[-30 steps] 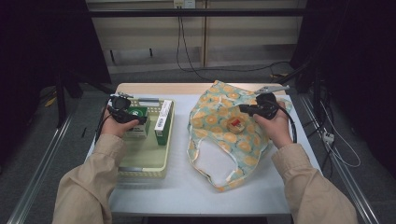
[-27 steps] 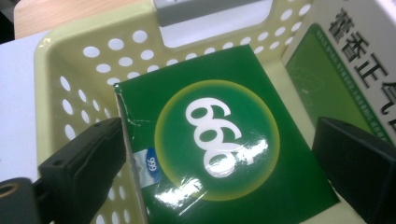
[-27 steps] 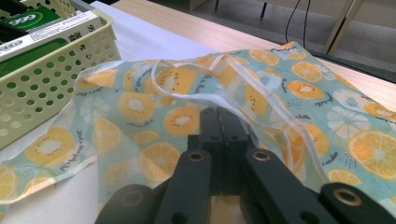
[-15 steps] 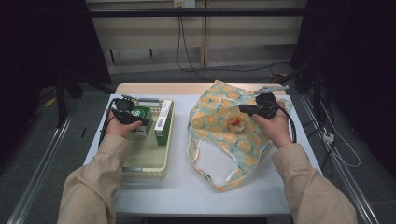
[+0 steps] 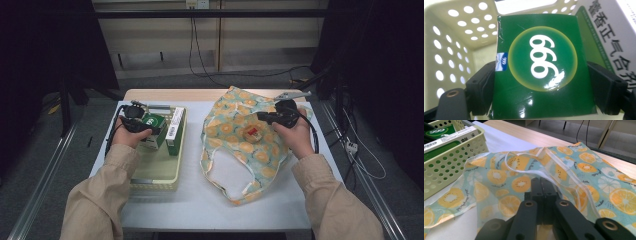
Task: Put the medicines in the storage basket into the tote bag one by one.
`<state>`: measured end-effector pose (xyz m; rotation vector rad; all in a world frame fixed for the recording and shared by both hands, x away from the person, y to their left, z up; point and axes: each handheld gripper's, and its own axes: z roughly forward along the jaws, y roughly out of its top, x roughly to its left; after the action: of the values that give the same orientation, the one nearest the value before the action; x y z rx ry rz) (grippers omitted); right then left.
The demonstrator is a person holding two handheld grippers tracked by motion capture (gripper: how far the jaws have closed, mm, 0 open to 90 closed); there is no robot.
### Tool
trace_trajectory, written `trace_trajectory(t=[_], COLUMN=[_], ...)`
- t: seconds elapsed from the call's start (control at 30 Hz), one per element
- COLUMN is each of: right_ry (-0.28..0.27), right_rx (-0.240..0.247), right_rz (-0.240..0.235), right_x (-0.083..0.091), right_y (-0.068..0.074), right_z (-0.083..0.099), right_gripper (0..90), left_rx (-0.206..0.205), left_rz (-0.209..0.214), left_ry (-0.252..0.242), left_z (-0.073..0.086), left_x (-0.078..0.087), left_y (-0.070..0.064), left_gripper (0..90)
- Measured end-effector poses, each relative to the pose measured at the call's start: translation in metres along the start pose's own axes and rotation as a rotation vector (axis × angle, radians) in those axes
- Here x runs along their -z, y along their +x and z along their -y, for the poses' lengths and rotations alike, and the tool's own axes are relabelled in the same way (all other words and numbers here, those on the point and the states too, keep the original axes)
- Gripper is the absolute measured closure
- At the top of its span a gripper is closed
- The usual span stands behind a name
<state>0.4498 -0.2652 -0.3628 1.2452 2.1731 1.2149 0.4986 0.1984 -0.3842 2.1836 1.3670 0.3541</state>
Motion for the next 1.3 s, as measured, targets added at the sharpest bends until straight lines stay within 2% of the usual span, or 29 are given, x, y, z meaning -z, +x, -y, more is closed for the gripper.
trace_trajectory(t=[0.17,0.27,0.37,0.47,0.63,1.03,1.17,1.3], right_ry=[0.000,-0.003,-0.001,-0.003,-0.003,0.004,-0.004,-0.005], right_rx=[0.004,0.007,0.006,0.005,0.001,0.005,0.002,0.002], right_rz=[-0.001,-0.002,-0.003,-0.003,0.004,0.003,0.000,-0.003], right_x=[-0.001,-0.001,-0.001,-0.001,0.000,0.000,0.001,0.001], right_y=[0.002,0.003,0.004,0.004,0.001,0.003,0.004,0.004], right_z=[-0.001,-0.002,-0.002,-0.002,-0.001,-0.003,-0.004,-0.005], right_gripper=[90.0,90.0,90.0,90.0,90.0,90.0,90.0,90.0], left_rx=[-0.013,-0.002,-0.028,-0.037,-0.082,-0.197,-0.242,-0.283], left_rz=[-0.002,0.015,0.012,0.039,0.045,0.131,0.171,0.214], left_ry=[-0.007,-0.028,-0.023,-0.035,-0.037,-0.092,-0.098,-0.102], left_z=[-0.004,-0.007,-0.011,-0.016,-0.025,-0.052,-0.057,-0.061], left_x=[0.017,0.030,0.040,0.052,0.071,0.111,0.114,0.110], left_y=[0.000,0.003,0.002,0.001,-0.004,-0.043,-0.061,-0.083], left_gripper=[18.1,18.2,18.3,18.3,18.3,18.3,18.2,18.2])
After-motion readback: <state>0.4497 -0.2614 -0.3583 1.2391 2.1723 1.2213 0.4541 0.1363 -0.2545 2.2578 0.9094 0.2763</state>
